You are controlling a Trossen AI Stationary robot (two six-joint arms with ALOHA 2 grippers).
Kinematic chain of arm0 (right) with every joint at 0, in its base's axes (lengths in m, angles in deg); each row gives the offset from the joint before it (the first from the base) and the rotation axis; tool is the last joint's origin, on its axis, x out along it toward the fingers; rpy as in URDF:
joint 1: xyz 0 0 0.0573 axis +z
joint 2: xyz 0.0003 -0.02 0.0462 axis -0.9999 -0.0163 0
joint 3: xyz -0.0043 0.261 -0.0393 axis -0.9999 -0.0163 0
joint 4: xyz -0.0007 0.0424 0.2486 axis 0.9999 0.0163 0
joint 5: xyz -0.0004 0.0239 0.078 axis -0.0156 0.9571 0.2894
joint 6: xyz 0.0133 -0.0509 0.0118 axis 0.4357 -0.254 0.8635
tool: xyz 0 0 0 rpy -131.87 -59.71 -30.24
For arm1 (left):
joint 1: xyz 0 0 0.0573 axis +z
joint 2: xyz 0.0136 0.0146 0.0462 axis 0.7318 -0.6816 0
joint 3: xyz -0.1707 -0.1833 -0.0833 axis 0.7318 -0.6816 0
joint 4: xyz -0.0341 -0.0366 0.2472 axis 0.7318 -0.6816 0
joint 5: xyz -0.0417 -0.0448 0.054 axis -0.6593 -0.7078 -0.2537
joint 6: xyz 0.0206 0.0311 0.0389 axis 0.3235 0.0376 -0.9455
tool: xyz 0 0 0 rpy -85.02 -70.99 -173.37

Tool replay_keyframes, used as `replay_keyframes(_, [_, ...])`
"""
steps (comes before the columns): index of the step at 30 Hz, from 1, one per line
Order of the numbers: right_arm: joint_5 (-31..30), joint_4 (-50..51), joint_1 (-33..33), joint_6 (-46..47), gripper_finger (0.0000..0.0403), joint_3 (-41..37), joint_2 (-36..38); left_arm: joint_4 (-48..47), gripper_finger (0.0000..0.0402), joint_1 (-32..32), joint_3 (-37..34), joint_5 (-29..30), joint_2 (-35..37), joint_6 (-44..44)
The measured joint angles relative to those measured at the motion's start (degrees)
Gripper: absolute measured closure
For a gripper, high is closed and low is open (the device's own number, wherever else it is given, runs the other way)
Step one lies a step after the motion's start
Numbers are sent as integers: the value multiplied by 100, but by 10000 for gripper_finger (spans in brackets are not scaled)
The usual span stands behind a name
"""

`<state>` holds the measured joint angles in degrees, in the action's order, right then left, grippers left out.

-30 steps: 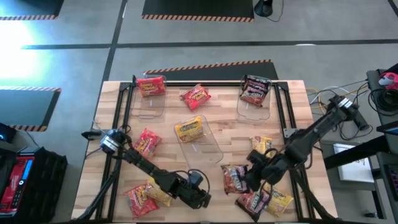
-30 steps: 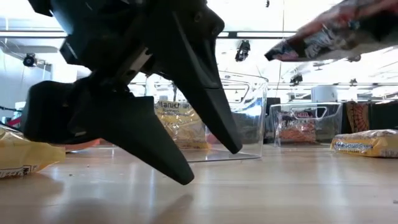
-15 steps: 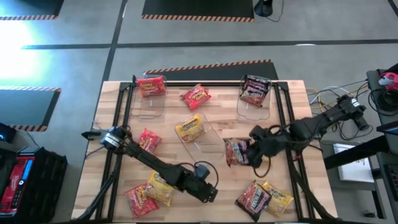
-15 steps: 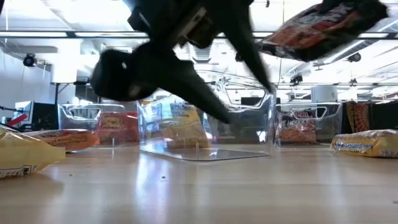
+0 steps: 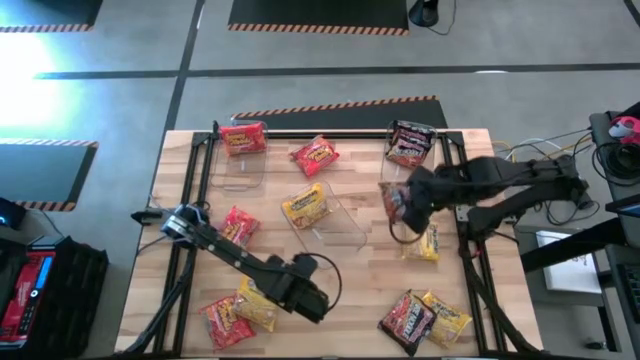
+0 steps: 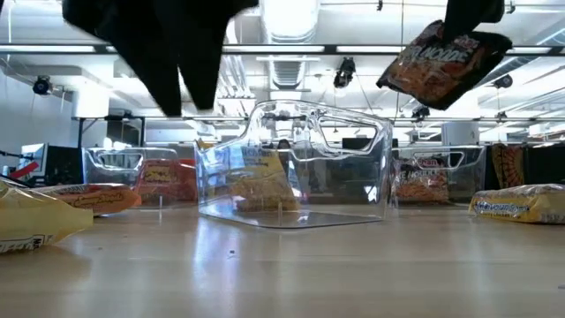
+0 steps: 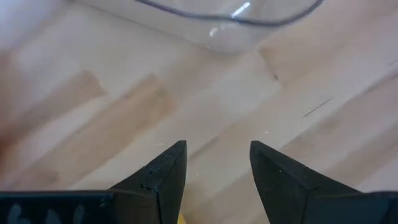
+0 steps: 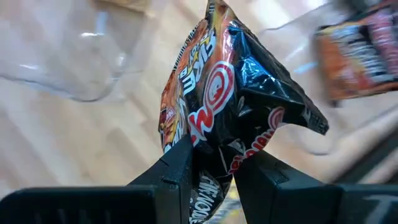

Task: Sort Maruchan noodles
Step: Put the left black noodle pack into the top right transparent bin

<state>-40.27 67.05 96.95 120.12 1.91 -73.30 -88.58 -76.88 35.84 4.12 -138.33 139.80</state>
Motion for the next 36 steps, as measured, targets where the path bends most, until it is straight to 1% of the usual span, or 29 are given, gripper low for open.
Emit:
replay_keyframes(5, [-257,295,-586,-577,315,98,-2,-899,241,-23,600,427,11,88])
replay_keyframes(9, [-474,430,-1072,-1181,315,92,-42,-1792,241,-15,1148,921,42,89])
replay_keyframes(10, [-538,478,-1207,-1366,315,85,-75,-1861,241,-15,1258,1067,68,78])
replay_keyframes(13, [-797,559,-1606,-2079,315,73,-216,-1778,241,46,1358,1519,259,-403])
replay_keyframes(15, [-848,557,-1873,-2596,315,60,-328,-1836,241,154,1426,1761,373,-539])
replay_keyframes(19, [-845,548,-2398,-3625,315,57,-632,-1799,241,397,1317,2293,687,-1034])
replay_keyframes(26, [-754,487,-3202,-5212,315,48,-1172,-1847,242,858,965,2958,1340,-1703])
replay_keyframes(31, [-680,277,-3626,-5959,314,48,-1545,-1848,242,1165,757,3166,1757,-2216])
replay_keyframes(36, [-248,-38,-3910,-6462,314,48,-1910,-1844,242,1426,673,3373,2021,-2784])
